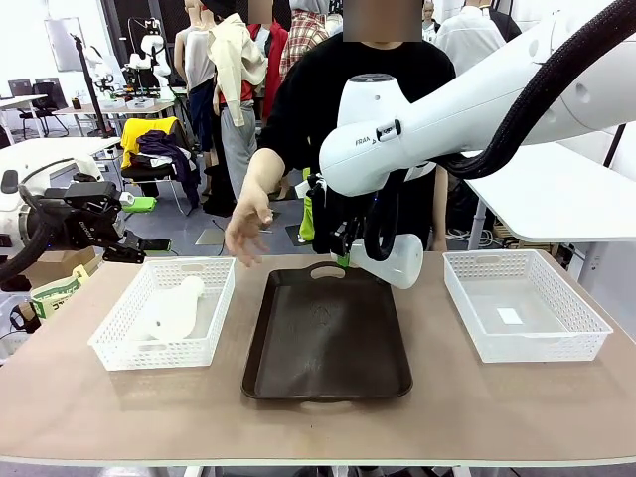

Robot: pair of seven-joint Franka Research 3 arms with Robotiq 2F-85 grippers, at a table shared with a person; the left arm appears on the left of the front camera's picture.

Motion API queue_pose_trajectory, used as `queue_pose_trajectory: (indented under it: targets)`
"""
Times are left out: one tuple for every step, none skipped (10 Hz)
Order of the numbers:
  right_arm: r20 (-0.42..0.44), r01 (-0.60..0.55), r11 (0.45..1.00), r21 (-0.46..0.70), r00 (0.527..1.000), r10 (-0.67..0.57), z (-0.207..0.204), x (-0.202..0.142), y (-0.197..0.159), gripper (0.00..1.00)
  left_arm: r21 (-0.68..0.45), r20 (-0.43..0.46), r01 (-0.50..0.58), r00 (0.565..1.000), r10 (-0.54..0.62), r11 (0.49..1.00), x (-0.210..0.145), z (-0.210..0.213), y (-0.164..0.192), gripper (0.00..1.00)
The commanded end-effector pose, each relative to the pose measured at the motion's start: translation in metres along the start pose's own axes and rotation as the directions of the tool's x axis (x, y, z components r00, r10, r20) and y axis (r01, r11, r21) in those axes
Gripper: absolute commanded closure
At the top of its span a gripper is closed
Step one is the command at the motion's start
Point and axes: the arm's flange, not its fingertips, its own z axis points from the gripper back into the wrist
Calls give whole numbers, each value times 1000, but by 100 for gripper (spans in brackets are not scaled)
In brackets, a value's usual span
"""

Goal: Prepare the laboratory tools.
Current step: Place the picked Big flask upright in the Handle tray as instructed by the person.

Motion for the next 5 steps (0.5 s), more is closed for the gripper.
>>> queue_pose_trajectory:
  targets:
    - [10,4,1000,-3,1000,-4,1,-2,1,100,-7,5,4,1000,-4,1000,0,1,-2,0]
    - [10,4,1000,-3,1000,-4,1,-2,1,100,-7,5,4,1000,-4,1000,0,1,-2,0]
    - [10,4,1000,-3,1000,-4,1,-2,1,100,-7,5,4,1000,-4,1000,0,1,-2,0]
    - [10,4,1000,-3,1000,-4,1,-2,1,100,-7,5,4,1000,-4,1000,0,1,-2,0]
    - [0,0,1000,0,1000,0,0,0,0,100,-7,5,4,1000,-4,1000,0,1,-2,0]
